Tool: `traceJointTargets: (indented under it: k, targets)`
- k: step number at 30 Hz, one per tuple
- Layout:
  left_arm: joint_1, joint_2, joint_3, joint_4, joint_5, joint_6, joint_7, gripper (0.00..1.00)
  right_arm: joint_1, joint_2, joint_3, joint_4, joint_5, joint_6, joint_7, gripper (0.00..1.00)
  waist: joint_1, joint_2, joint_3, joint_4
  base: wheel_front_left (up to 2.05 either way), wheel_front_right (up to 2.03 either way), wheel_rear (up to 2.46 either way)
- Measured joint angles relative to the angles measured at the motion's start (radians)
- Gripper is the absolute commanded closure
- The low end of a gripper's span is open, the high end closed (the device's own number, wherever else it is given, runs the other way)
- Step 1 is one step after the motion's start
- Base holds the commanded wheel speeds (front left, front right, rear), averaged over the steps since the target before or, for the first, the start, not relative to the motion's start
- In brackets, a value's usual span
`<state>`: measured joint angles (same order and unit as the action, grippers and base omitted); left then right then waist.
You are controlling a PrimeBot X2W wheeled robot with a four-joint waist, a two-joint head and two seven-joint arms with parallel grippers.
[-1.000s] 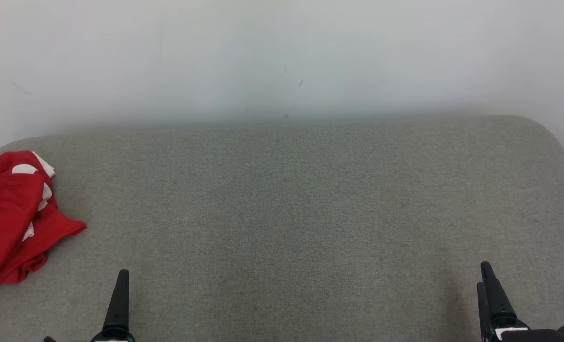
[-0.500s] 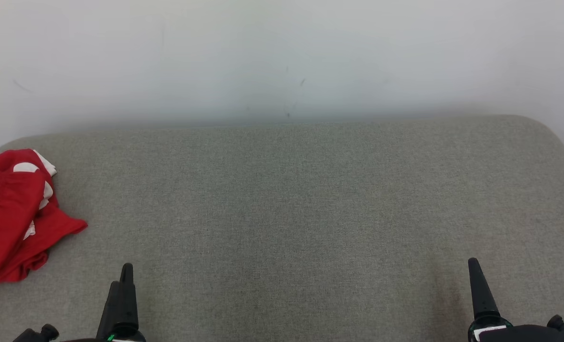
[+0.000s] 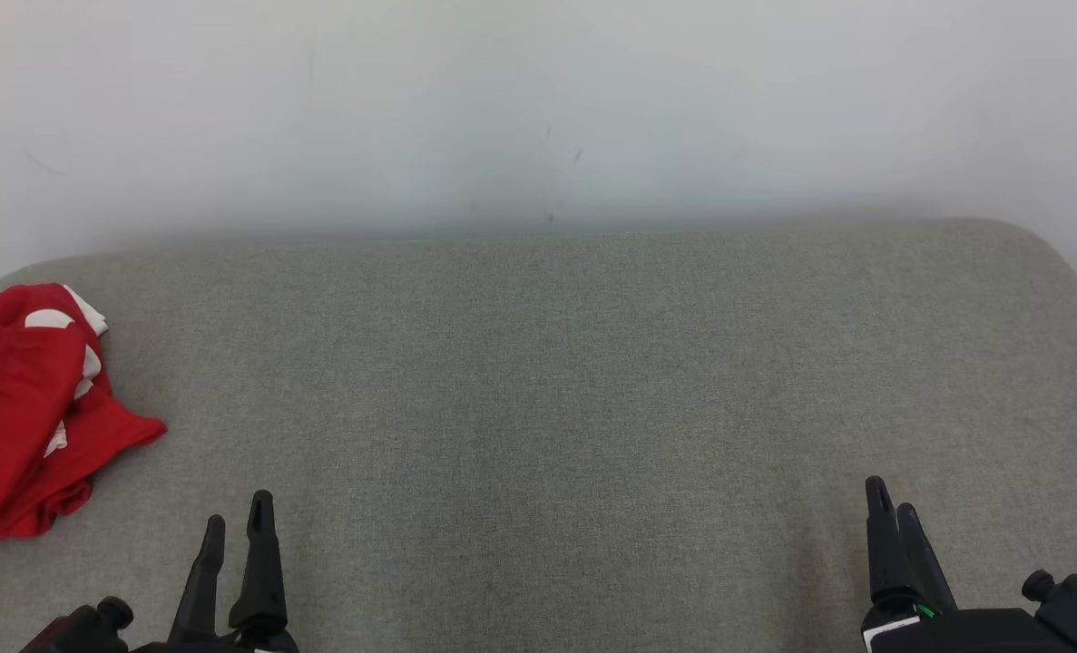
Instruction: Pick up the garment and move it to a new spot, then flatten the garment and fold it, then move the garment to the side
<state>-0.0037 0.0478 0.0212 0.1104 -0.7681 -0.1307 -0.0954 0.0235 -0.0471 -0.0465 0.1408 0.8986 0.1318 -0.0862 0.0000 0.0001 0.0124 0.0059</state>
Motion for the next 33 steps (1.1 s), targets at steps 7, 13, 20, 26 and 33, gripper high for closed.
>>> traceJointTargets:
  k: [7, 13, 20, 26, 33]
  targets:
    - [0.004, 0.000, -0.002, -0.018, 0.110, 0.013, -0.019, 0.00, -0.003, 0.000, 0.026, -0.007, -0.141, 0.000, -0.021, 0.00, 0.0000, 0.0000, 0.000, -0.001, 0.00, 0.00, 0.00]
    - [0.005, 0.002, -0.008, -0.026, 0.197, 0.044, -0.035, 0.00, -0.004, 0.000, 0.046, -0.010, -0.268, 0.000, -0.038, 0.00, 0.0000, 0.0000, 0.000, 0.000, 0.00, 0.00, 0.00]
    - [0.017, 0.018, -0.014, -0.028, 0.281, 0.062, -0.053, 0.00, -0.007, -0.001, 0.044, -0.016, -0.368, 0.000, -0.057, 0.00, 0.0000, 0.0000, -0.002, -0.001, 0.00, 0.00, 0.00]
    - [0.022, 0.036, -0.022, -0.029, 0.346, 0.084, -0.070, 0.00, -0.007, -0.001, 0.047, -0.016, -0.454, 0.000, -0.073, 0.00, 0.0000, 0.0000, -0.004, -0.001, 0.00, 0.00, 0.00]
    - [0.024, 0.046, -0.020, -0.029, 0.406, 0.104, -0.085, 0.00, -0.008, -0.001, 0.045, -0.015, -0.534, 0.000, -0.091, 0.00, 0.0000, 0.0000, -0.005, 0.002, 0.00, 0.00, 0.00]
